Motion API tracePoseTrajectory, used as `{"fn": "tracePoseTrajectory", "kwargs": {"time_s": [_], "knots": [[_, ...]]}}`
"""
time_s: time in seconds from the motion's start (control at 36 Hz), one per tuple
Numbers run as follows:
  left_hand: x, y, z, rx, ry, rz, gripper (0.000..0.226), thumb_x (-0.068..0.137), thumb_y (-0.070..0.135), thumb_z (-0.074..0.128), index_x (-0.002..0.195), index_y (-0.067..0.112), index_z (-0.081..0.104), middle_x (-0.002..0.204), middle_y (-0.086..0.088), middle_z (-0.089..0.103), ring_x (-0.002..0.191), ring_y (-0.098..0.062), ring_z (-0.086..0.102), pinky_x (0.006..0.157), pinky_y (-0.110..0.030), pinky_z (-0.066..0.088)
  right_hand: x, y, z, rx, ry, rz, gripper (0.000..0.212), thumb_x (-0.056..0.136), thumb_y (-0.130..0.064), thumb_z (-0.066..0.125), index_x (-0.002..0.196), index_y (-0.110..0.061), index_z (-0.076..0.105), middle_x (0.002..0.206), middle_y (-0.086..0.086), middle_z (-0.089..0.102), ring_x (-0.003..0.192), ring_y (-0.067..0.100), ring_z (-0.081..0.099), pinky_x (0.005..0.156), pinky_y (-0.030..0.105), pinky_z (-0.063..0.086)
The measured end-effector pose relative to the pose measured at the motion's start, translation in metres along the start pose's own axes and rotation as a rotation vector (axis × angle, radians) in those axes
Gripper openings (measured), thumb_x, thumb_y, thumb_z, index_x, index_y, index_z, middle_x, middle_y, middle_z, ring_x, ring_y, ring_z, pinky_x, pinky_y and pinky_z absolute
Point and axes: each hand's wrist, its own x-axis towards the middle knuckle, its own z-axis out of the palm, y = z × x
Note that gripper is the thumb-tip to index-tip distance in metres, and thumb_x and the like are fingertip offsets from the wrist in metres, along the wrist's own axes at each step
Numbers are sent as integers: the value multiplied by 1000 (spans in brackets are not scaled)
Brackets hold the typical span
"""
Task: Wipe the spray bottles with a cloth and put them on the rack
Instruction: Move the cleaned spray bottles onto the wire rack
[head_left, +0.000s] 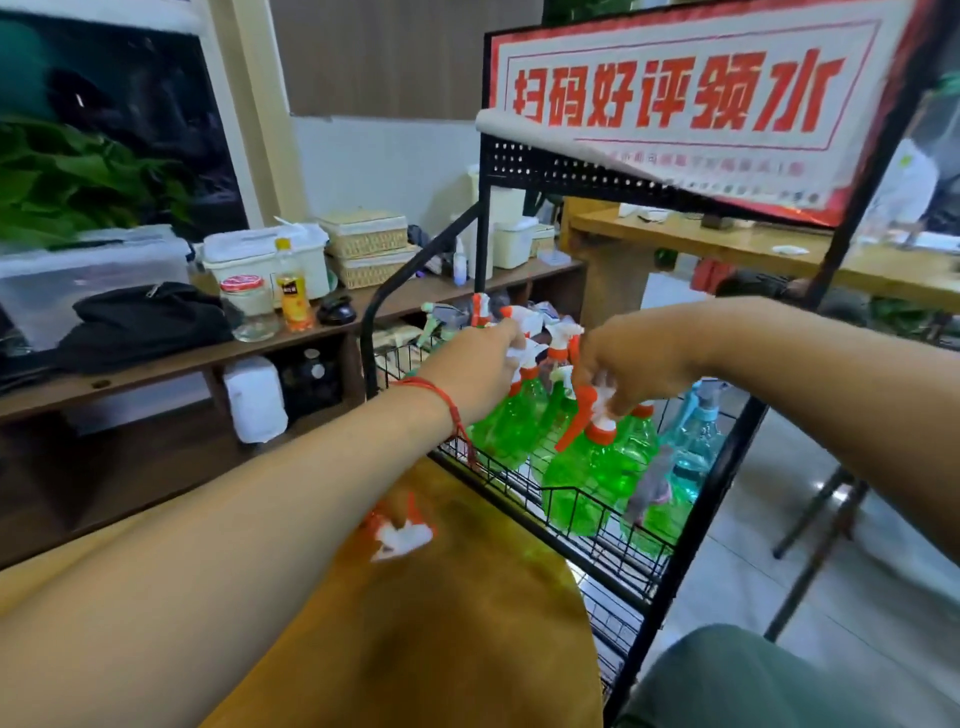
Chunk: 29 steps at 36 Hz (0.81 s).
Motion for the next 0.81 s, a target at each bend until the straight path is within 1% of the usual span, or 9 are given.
{"fn": "tracePoseTrajectory", "kwargs": {"time_s": [0.06, 0.19, 0.28, 0.36, 0.44, 0.56, 0.64, 0.72, 0.81], "knots": [[4, 1, 6, -25, 8, 6, 29, 112, 21, 50, 139, 18, 60, 125, -19, 68, 101, -36, 65, 85, -38, 53, 5, -2, 8, -13, -21, -7, 42, 94, -27, 79, 135, -30, 69, 128, -8, 68, 119, 19, 65, 96, 31, 48], [14, 2, 17, -85, 18, -14, 31, 111, 27, 53, 140, 21, 62, 135, -18, 65, 112, -37, 65, 87, -35, 51, 16, -5, 20, -10, -21, -37, 38, 92, -28, 80, 128, -20, 72, 121, -1, 74, 115, 26, 68, 102, 43, 53], [17, 3, 18, -107, 1, -34, 32, 111, 27, 53, 141, 21, 61, 134, -19, 63, 111, -36, 65, 80, -30, 41, 14, -10, 13, 6, -57, -30, 48, 91, -19, 80, 136, -28, 68, 125, -12, 68, 119, 18, 65, 102, 34, 50], [16, 5, 14, -143, -2, -23, 31, 108, 34, 60, 135, 22, 65, 135, -14, 65, 115, -31, 64, 81, -26, 39, 12, -8, -1, 56, -72, -30, 52, 90, -10, 76, 136, -33, 67, 129, -19, 67, 117, 12, 65, 103, 35, 53], [8, 5, 9, -198, -57, -39, 39, 105, 44, 63, 137, 23, 63, 126, -5, 68, 106, -22, 67, 77, -28, 45, 15, -6, -16, 80, 27, 4, 42, 90, -15, 76, 127, -34, 72, 116, -21, 69, 111, 11, 67, 98, 35, 54], [0, -8, -5, -483, -80, -145, 28, 109, 41, 54, 128, 22, 64, 121, -3, 68, 96, -22, 70, 74, -39, 62, 27, -12, -23, 108, 199, 76, 34, 89, -32, 83, 119, -27, 67, 113, -6, 68, 93, 14, 61, 71, 31, 44], [-2, -29, -18, -658, -2, -288, 18, 110, 25, 51, 118, 18, 65, 122, -9, 67, 99, -24, 68, 80, -46, 65, 39, -22, -12, 151, 208, 27, 56, 87, -40, 85, 136, -31, 60, 129, -5, 66, 102, 17, 60, 83, 31, 45], [-4, -66, -23, -505, 80, -337, 16, 106, 17, 52, 114, 22, 65, 118, -7, 69, 102, -32, 71, 88, -52, 64, 46, -27, -1, 73, 214, 3, 56, 89, -43, 82, 141, -36, 63, 135, -5, 66, 111, 20, 62, 88, 33, 47], [-6, -97, -20, -134, 16, -235, 23, 108, 18, 51, 126, 26, 64, 126, -4, 67, 105, -26, 68, 86, -37, 58, 50, -25, 1, 37, 264, 5, 39, 89, -52, 78, 126, -40, 71, 127, -5, 68, 109, 21, 64, 78, 33, 45]]}}
